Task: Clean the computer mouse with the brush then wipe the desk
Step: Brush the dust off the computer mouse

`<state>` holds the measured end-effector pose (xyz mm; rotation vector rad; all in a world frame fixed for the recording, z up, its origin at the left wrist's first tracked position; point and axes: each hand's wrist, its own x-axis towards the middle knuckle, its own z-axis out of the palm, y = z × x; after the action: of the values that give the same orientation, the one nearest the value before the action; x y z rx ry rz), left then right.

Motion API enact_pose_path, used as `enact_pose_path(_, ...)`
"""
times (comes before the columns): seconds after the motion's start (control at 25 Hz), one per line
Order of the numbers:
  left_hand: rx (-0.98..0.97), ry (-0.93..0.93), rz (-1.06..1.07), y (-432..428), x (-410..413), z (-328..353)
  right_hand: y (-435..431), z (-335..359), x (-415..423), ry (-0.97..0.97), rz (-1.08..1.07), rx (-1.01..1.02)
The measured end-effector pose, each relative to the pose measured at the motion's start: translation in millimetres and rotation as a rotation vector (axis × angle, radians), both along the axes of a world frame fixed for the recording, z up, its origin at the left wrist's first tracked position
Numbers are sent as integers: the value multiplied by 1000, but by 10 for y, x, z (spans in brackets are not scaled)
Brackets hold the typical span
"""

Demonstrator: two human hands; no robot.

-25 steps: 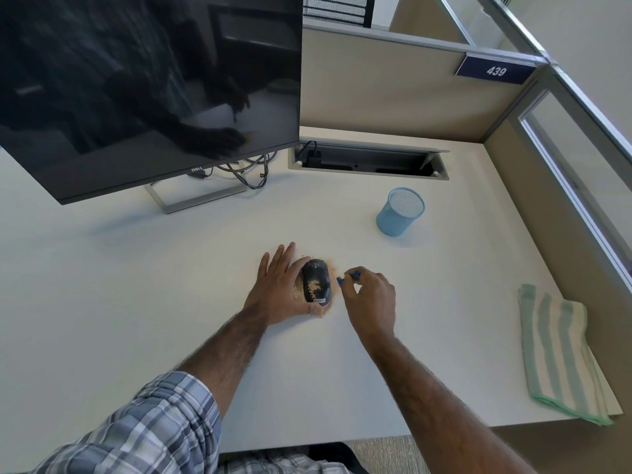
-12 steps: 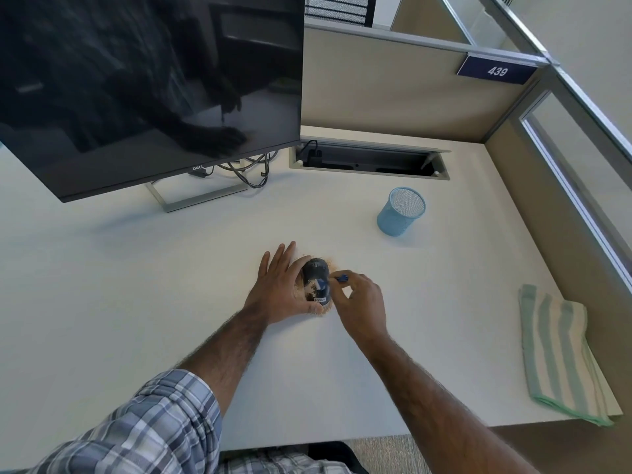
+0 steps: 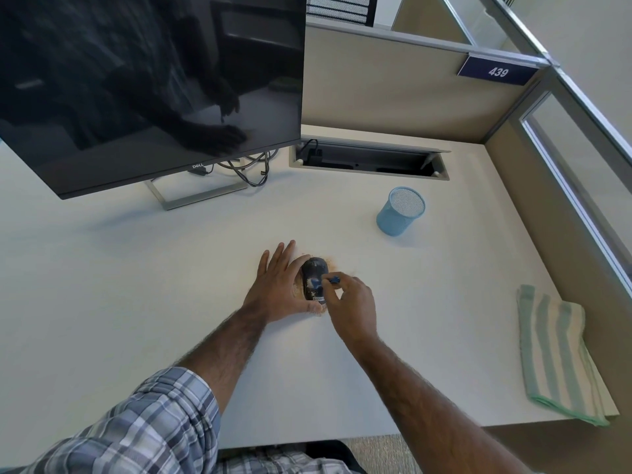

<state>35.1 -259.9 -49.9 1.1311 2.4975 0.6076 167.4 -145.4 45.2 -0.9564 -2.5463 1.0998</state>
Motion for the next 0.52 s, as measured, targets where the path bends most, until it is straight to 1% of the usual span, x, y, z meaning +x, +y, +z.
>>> enact_pose_path(0.08, -6, -6, -3, -1, 3, 10, -22, -5, -1, 7, 4, 5)
enact_pose_path(0.16, -4, -7, 5, -5, -5, 5, -9, -15, -28, 41, -60, -2)
enact_pose_path(0.32, -12, 7, -6, 8, -4, -5, -50, -18, -54, -28, 9, 13)
enact_pose_path(0.44, -12, 9, 1, -4, -13, -6, -51, -41, -78, 20, -66, 3)
enact_pose_path(0.52, -19, 22, -5, -3, -7, -5, -75, -42, -105, -37, -21, 6)
